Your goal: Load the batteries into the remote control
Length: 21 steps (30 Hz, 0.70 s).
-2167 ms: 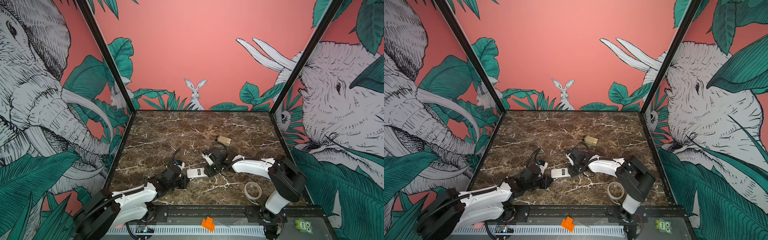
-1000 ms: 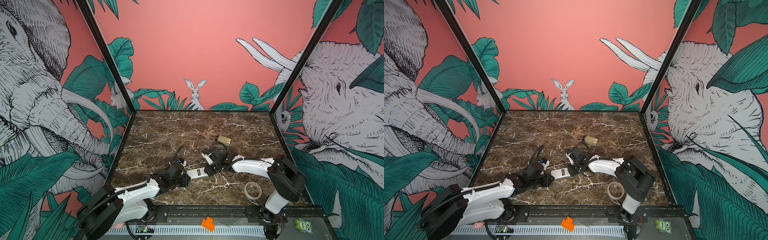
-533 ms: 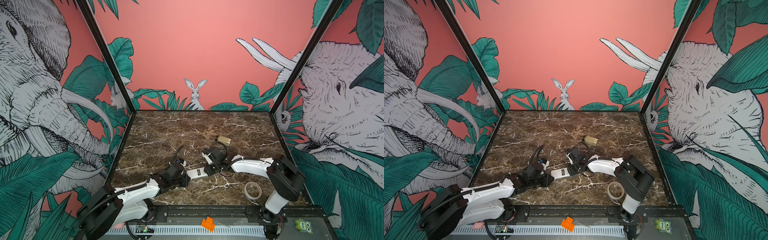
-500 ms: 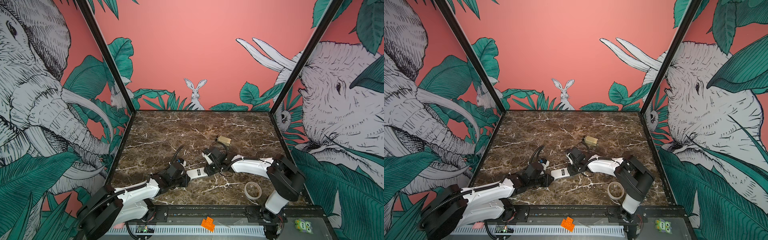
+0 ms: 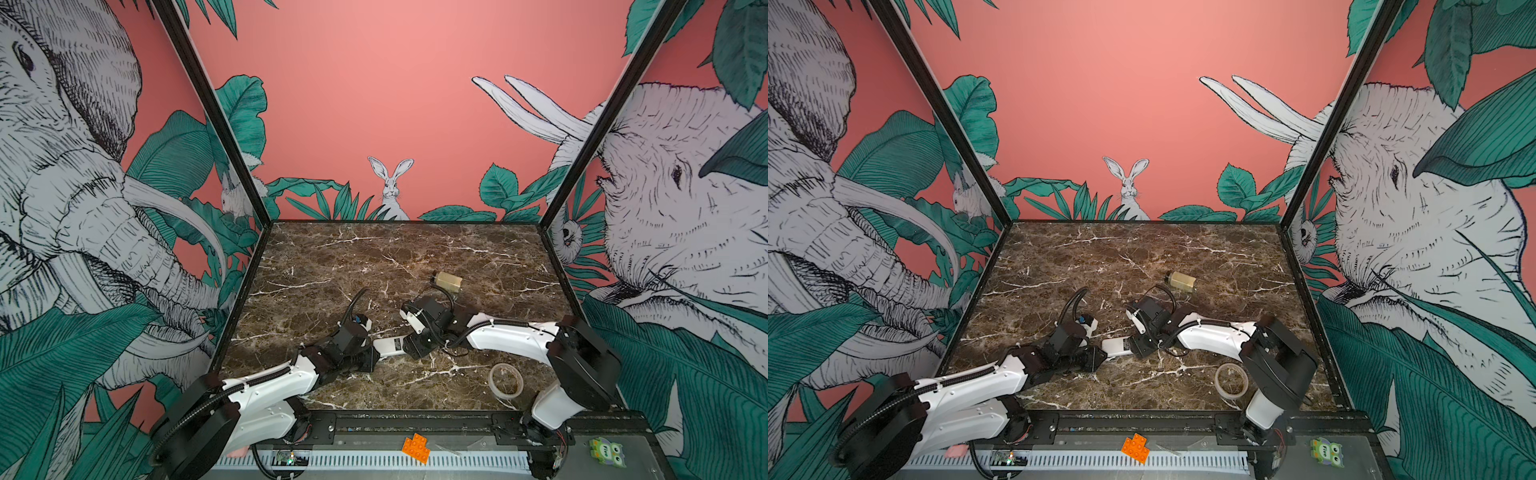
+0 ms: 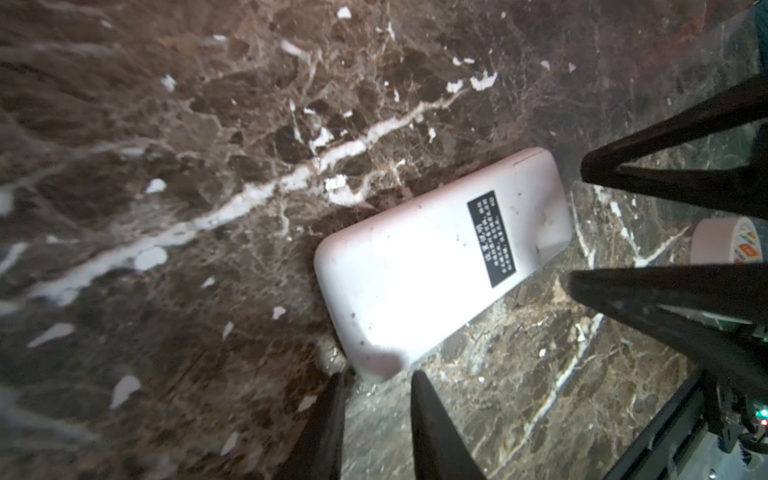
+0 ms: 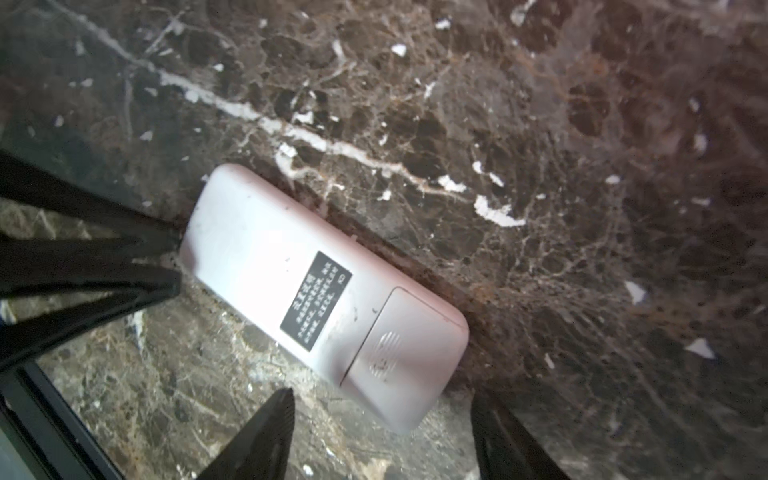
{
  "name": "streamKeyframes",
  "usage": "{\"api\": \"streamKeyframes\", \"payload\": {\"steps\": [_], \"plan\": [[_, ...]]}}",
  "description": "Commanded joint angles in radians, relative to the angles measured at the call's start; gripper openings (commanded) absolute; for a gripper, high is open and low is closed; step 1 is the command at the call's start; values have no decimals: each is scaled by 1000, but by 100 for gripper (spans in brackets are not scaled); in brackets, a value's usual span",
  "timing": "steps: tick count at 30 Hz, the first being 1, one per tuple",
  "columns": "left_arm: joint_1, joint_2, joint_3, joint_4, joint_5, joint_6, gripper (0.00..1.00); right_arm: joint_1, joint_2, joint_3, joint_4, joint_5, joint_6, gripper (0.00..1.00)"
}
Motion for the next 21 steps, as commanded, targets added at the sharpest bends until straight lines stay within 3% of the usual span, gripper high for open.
{"api": "streamKeyframes", "payload": {"steps": [1, 10, 16, 21], "plan": [[14, -56, 35, -108, -29, 19, 38, -3, -38, -4, 5, -12, -127, 78], [56, -193, 72, -284, -34, 27, 62, -3, 30, 51, 22, -181, -507, 86], [81, -265, 79, -353, -26, 27, 75, -3, 116, 125, -60, -168, -674, 86], [91, -299, 80, -371, -7, 35, 83, -4, 183, 174, -106, -128, -734, 86]]}}
